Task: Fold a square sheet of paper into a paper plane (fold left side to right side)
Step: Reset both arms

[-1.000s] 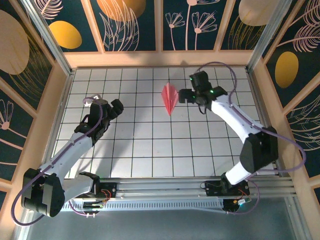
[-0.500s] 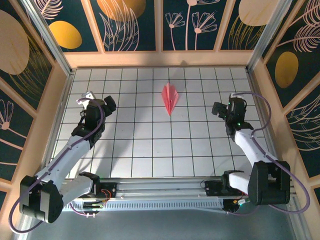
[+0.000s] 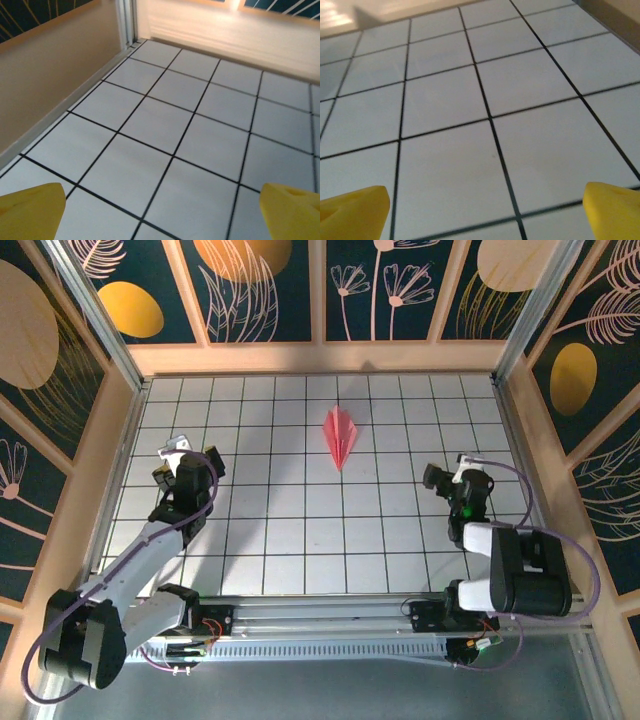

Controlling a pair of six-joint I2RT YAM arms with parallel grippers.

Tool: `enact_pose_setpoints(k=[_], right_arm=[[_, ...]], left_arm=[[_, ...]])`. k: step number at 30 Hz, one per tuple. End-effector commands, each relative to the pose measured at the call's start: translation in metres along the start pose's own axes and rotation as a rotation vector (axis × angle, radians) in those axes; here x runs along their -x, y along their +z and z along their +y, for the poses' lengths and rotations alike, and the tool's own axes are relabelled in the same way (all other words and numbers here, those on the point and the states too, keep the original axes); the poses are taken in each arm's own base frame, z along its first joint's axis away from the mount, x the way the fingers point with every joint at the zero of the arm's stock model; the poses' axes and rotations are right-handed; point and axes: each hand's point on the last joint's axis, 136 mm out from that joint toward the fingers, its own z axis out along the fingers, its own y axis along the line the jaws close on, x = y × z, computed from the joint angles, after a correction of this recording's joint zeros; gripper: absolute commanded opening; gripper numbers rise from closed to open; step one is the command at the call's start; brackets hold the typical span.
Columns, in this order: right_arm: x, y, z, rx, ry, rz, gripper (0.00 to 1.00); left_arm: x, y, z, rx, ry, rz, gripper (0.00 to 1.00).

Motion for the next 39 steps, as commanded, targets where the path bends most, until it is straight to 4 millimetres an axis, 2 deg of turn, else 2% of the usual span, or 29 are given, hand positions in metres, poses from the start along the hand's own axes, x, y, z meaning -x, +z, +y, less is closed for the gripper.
enact_pose_setpoints(k=[1, 2, 4, 7, 10, 17, 23, 28, 35, 36, 37, 39], right_arm=[[0.055, -0.005, 0.016, 0.085, -0.026, -0.257, 0.99], [0.056, -0.003, 0.017, 0.102, -0.013, -0.265, 0.99], [0.045, 0.002, 0.019, 0.121, -0.025, -0.256, 0.99], [0.038, -0.007, 0.021, 0.14, -0.037, -0.292, 0.99], [0.04, -0.009, 0.02, 0.145, -0.029, -0.301, 0.99], [0.039, -0.004, 0.018, 0.137, -0.018, -0.285, 0.99], [0.039, -0.005, 0.019, 0.141, -0.022, -0.284, 0.99], [0.039, -0.005, 0.019, 0.141, -0.022, -0.286, 0.99], [0.039, -0.005, 0.018, 0.138, -0.023, -0.285, 0.99], [0.04, -0.005, 0.019, 0.14, -0.024, -0.287, 0.99], [0.039, -0.004, 0.019, 0.14, -0.022, -0.284, 0.99], [0.039, -0.005, 0.019, 0.139, -0.023, -0.285, 0.99]], left_arm=[[0.005, 0.009, 0.008, 0.052, 0.063, -0.062, 0.99], [0.004, 0.011, 0.007, 0.05, 0.073, -0.066, 0.99], [-0.001, 0.016, 0.007, 0.053, 0.091, -0.077, 0.99], [-0.006, 0.022, 0.011, 0.077, 0.11, -0.092, 0.99], [-0.01, 0.028, 0.017, 0.094, 0.115, -0.113, 0.99], [-0.017, 0.031, 0.012, -0.041, 0.079, -0.242, 0.99], [-0.007, 0.03, -0.001, -0.135, 0.134, -0.328, 0.99], [-0.011, 0.04, 0.002, -0.159, 0.106, -0.32, 0.99], [-0.015, 0.025, 0.007, -0.221, 0.08, -0.379, 0.99], [-0.02, 0.028, 0.008, -0.22, 0.08, -0.369, 0.99], [-0.016, 0.03, 0.008, -0.211, 0.073, -0.389, 0.99], [-0.021, 0.043, 0.007, -0.195, 0.081, -0.318, 0.99]])
